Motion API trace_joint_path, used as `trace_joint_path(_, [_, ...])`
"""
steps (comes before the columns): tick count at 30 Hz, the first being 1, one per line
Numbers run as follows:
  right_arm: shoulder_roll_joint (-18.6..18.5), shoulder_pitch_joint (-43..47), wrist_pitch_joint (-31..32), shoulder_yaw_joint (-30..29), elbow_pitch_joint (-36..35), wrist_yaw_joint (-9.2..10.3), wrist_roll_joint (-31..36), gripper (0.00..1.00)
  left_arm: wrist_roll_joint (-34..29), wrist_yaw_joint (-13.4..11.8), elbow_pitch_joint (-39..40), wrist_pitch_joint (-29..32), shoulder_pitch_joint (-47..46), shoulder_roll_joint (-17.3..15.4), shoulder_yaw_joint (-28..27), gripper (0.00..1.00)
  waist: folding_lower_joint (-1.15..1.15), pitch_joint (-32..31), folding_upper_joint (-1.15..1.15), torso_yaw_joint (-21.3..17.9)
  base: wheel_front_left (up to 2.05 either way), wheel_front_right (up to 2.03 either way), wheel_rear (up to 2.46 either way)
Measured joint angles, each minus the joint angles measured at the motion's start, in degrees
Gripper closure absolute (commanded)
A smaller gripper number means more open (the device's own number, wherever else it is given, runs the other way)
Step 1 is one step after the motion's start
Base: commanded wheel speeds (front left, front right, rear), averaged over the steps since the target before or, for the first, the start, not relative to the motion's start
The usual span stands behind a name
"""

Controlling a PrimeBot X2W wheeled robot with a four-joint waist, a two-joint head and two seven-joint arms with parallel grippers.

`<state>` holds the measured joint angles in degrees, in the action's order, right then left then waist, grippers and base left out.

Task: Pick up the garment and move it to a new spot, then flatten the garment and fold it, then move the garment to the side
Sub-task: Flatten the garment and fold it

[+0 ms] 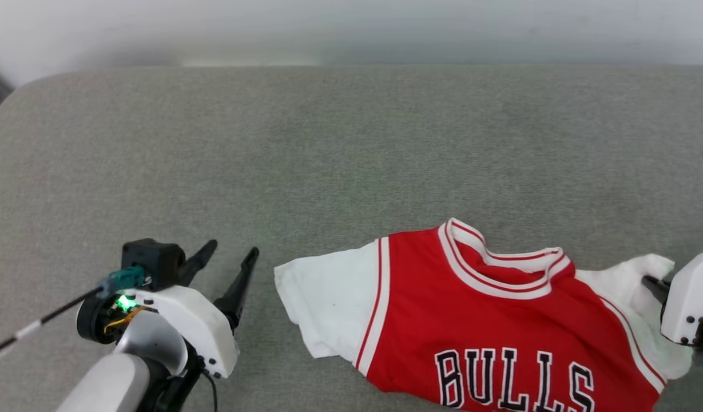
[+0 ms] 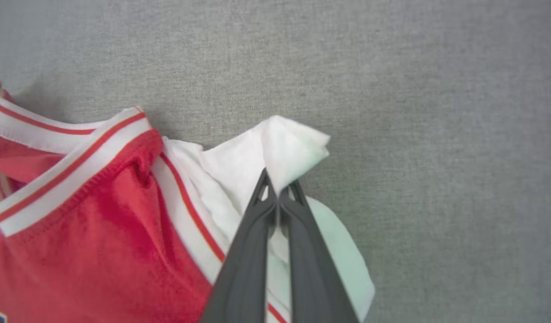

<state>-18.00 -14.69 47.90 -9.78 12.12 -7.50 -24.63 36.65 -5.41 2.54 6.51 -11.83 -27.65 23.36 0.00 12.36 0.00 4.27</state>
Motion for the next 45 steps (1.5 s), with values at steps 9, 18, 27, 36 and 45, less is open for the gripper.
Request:
trace_joint_path(9, [2.2, 0.64, 0.04, 2.98, -7.15, 0.0, -0.55, 1.0, 8.72, 4.5, 0.64, 20.75, -3.59, -5.15, 3.19, 0.0, 0.0, -0.93, 0.0, -5.03, 0.0, 0.0, 0.0])
trace_joint_path(18, [4.08, 0.65, -1.0, 5.82, -9.56, 0.0, -1.16, 1.0, 11.98, 5.54, -8.72, 27.7, -6.83, -5.43, 4.33, 0.0, 0.0, 2.6, 0.0, -9.07, 0.0, 0.0, 0.0])
trace_joint_path(27, [4.53, 0.93, -2.85, 6.81, -8.88, 0.0, -1.74, 1.0, 13.7, 7.73, -12.94, 32.45, -9.61, -4.56, 6.75, 1.0, 0.0, 2.45, 0.0, -10.6, 0.0, 0.0, 0.0])
trace_joint_path(36, [2.36, -0.91, -7.54, 8.12, -8.92, 0.0, -1.19, 1.0, 8.16, 6.22, -12.96, 23.88, -12.37, -3.28, 5.89, 1.0, 0.0, -1.19, 0.0, -9.76, 0.0, 0.0, 0.0])
trace_joint_path(45, [2.22, -10.21, -14.81, 8.68, -5.23, 0.0, 1.01, 1.0, 2.68, 3.05, -13.69, 13.61, -21.24, -3.7, 1.33, 1.0, 0.0, -5.91, 0.0, -8.4, 0.0, 0.0, 0.0])
